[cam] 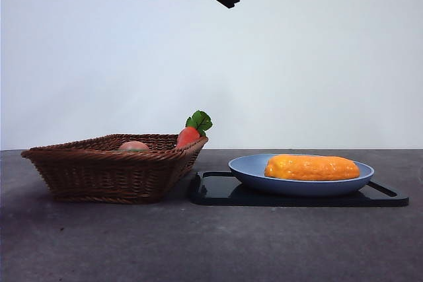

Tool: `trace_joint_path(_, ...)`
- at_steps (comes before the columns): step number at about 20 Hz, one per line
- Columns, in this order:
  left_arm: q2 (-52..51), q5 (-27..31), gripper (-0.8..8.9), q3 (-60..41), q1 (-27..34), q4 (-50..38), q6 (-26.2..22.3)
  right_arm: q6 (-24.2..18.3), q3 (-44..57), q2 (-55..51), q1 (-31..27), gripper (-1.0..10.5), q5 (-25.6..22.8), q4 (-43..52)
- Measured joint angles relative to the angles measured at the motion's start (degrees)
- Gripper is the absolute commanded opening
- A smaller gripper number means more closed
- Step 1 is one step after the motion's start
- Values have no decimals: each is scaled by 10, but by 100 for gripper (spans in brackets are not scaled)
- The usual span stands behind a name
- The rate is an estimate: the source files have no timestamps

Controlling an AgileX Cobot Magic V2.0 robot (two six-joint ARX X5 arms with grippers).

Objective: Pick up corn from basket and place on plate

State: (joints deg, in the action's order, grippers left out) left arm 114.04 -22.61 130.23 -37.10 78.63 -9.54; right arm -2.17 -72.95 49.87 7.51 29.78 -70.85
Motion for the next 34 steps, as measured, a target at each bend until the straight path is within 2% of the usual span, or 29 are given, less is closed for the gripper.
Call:
trace_joint_path(7, 0, 0, 7, 0, 0, 0, 0, -7, 0, -45, 1, 4, -1, 2)
trace_joint_path(25, 0, 0, 7, 0, 5, 14, 0, -9, 0, -46, 1, 4, 1, 135)
trace_joint_path(26, 0, 4, 8, 0, 5, 14, -1, -9, 0, -46, 1, 4, 0, 140)
trace_joint_path(29, 0, 69, 8, 1, 6, 15, -9, -9, 0, -46, 1, 4, 0, 151)
trace_joint_path(34, 0, 77, 8, 1, 18, 18, 3, -9, 0, -46, 1, 4, 0, 150)
